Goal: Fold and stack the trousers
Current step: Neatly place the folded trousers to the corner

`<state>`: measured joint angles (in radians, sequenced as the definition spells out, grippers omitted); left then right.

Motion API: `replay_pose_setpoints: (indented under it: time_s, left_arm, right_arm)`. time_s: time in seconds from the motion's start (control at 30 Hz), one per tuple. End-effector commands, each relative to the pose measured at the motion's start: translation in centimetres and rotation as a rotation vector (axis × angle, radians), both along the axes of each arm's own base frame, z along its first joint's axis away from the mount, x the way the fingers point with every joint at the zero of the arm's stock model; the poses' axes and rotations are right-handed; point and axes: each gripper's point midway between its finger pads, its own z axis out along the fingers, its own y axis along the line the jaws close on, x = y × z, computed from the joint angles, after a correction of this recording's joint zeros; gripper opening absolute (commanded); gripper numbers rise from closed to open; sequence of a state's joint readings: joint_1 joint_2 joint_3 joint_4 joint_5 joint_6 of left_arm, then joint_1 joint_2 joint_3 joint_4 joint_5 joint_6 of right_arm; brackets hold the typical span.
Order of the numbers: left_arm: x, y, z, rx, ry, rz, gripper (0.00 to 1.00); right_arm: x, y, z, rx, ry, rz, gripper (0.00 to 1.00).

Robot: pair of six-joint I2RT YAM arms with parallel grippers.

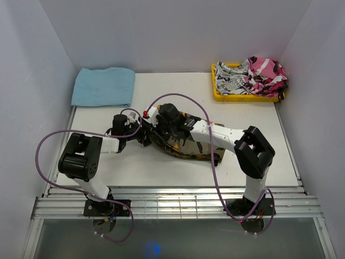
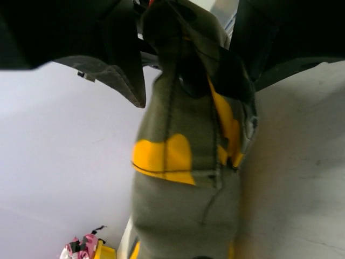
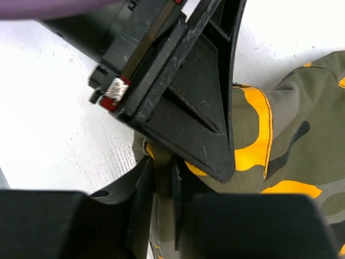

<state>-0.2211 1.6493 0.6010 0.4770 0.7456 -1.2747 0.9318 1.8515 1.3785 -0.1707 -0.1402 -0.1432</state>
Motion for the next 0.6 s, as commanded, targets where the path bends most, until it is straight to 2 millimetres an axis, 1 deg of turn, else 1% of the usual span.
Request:
replay_pose_setpoints:
  time_s: [0.0, 0.03, 0.07, 0.1, 0.13, 0.17, 0.2, 0.23, 0.27, 0.3, 0.33, 0.37, 0.4, 0.43, 0.47, 0.5, 0.53, 0.57]
  left_arm:
    - [-0.3, -0.7, 0.2, -0.012, -0.008, -0.027, 0.65]
    - [0.0, -0.6, 0.3, -0.008, -0.018, -0.025, 0.6]
    - [0.1, -0.6, 0.0, -0.006, -0.013, -0.026, 0.56]
    - [0.4, -0.4, 0.0, -0.005, -0.013, -0.021, 0.48]
    - [0.4, -0.4, -0.1, -0.003, -0.015, -0.022, 0.45]
    - [0.8, -0.4, 0.0, 0.004, -0.036, -0.024, 0.38]
    - [0.9, -0.3, -0.3, 0.015, -0.032, -0.021, 0.28]
    - [1.2, -0.1, -0.5, 0.03, -0.042, -0.015, 0.25]
    - [1.5, -0.1, -0.5, 0.052, -0.068, -0.026, 0.21]
    - [1.7, -0.1, -0.6, 0.067, -0.085, -0.033, 0.16]
    - [2.0, 0.0, -0.7, 0.09, -0.104, -0.043, 0.04]
    - [2.5, 0.2, -0.7, 0.128, -0.127, -0.042, 0.0]
    - [2.9, 0.4, -0.9, 0.193, -0.165, -0.072, 0.0]
    - [3.4, 0.7, -0.7, 0.233, -0.197, -0.078, 0.0]
    - [4.4, 1.4, -1.2, 0.31, -0.222, -0.056, 0.0]
    - [5.0, 2.2, -1.3, 0.408, -0.267, -0.092, 0.0]
    - [5.6, 2.5, -1.2, 0.459, -0.308, -0.102, 0.0]
    - [6.1, 3.1, -1.3, 0.511, -0.326, -0.106, 0.0]
  right_arm:
    - [0.0, 1.8, 5.3, 0.163, -0.075, 0.033, 0.23]
    - [-0.8, 1.8, 6.3, 0.183, -0.074, 0.077, 0.29]
    - [-1.4, 1.2, 6.3, 0.163, -0.068, 0.096, 0.34]
    - [-1.9, 0.5, 7.7, 0.175, -0.087, 0.111, 0.49]
    - [-1.7, -0.6, 8.1, 0.17, -0.102, 0.122, 0.53]
    - [-1.9, -1.8, 8.2, 0.157, -0.083, 0.123, 0.58]
    - [-2.3, -3.0, 9.5, 0.182, -0.07, 0.139, 0.64]
    - [-0.9, -5.4, 9.3, 0.174, -0.044, 0.091, 0.66]
    - [-0.6, -7.1, 8.9, 0.163, -0.006, 0.059, 0.73]
    - [-0.2, -9.0, 9.7, 0.182, -0.003, 0.021, 0.76]
    - [1.4, -12.5, 8.0, 0.16, 0.041, -0.07, 0.77]
    - [1.9, -14.6, 7.3, 0.151, 0.072, -0.135, 0.79]
    - [1.8, -16.9, 6.6, 0.132, 0.105, -0.193, 0.84]
    - [3.3, -20.6, 5.5, 0.112, 0.136, -0.313, 0.85]
    - [2.5, -22.9, 3.0, 0.087, 0.225, -0.397, 0.85]
    - [2.3, -24.8, 2.0, 0.081, 0.274, -0.458, 0.86]
    - [2.3, -27.9, 0.7, 0.082, 0.353, -0.558, 0.86]
    - [1.6, -29.1, -0.6, 0.079, 0.412, -0.599, 0.87]
